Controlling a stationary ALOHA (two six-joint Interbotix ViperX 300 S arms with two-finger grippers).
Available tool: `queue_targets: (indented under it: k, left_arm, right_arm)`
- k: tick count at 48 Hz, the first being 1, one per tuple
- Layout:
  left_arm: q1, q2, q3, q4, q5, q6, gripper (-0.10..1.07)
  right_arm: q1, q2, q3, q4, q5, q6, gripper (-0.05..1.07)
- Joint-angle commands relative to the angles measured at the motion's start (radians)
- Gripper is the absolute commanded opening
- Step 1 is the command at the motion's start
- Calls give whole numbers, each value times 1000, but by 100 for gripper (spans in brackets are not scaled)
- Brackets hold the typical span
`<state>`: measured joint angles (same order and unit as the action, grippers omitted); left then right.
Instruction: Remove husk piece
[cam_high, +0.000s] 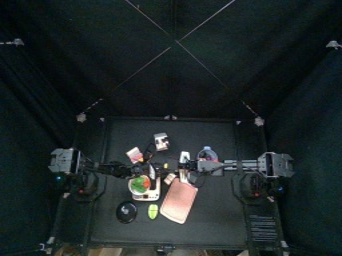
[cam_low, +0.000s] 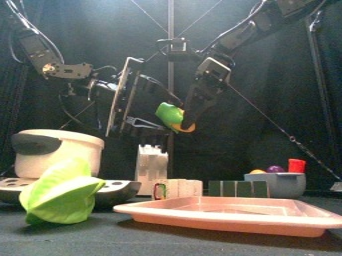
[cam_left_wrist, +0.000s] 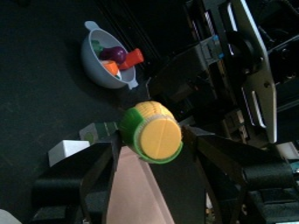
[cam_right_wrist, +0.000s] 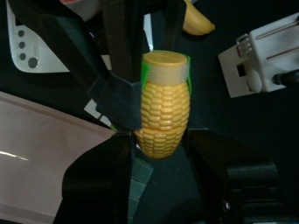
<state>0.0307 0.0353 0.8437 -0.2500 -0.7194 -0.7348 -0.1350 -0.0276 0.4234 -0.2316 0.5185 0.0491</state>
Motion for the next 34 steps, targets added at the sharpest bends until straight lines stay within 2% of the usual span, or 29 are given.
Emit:
queue_targets:
  k: [1, 17, 34]
  left_arm:
    - [-5, -11, -8, 2, -3, 2, 92]
    - [3, 3, 0, -52, -3, 3, 91]
    - [6, 17, -9, -57, -3, 2, 91]
  right_arm:
    - [-15, -34, -6, 3, -3, 2, 57]
    - [-15, -34, -12, 2, -6, -2, 57]
    - [-14, -34, -17, -2, -11, -2, 57]
